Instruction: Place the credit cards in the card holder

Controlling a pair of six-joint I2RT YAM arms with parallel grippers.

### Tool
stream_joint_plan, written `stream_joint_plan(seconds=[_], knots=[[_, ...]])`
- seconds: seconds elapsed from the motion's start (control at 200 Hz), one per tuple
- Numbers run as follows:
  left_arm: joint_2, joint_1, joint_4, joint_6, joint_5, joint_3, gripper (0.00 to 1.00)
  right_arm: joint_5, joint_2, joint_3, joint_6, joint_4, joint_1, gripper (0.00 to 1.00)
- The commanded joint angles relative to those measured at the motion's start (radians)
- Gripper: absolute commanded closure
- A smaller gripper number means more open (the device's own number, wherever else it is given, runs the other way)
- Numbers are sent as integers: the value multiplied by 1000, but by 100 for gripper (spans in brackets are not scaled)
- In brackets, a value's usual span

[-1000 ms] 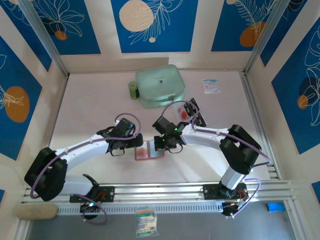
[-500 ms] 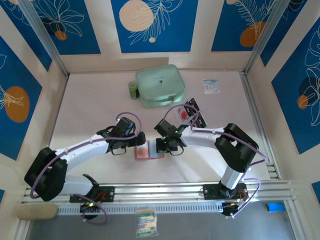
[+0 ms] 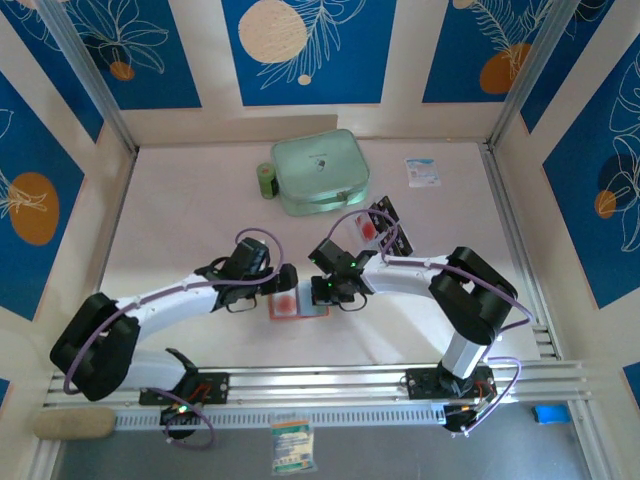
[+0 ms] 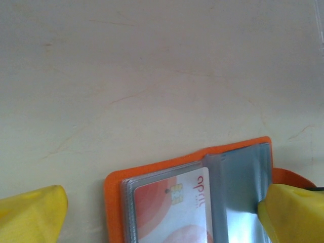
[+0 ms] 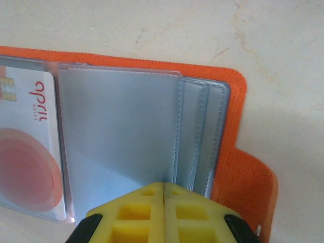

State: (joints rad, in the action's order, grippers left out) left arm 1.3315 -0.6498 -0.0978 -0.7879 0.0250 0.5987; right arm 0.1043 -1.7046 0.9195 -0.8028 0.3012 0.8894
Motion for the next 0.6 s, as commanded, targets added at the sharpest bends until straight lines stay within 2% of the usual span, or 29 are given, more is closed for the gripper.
stream_joint_plan(seconds=[0.0, 0.595], knots=[[21, 10, 76, -20, 43, -18, 0, 9, -20, -50, -16, 56, 8, 100], [73, 11, 135, -37, 97, -28, 0, 12, -13, -51, -17, 59, 11, 100]])
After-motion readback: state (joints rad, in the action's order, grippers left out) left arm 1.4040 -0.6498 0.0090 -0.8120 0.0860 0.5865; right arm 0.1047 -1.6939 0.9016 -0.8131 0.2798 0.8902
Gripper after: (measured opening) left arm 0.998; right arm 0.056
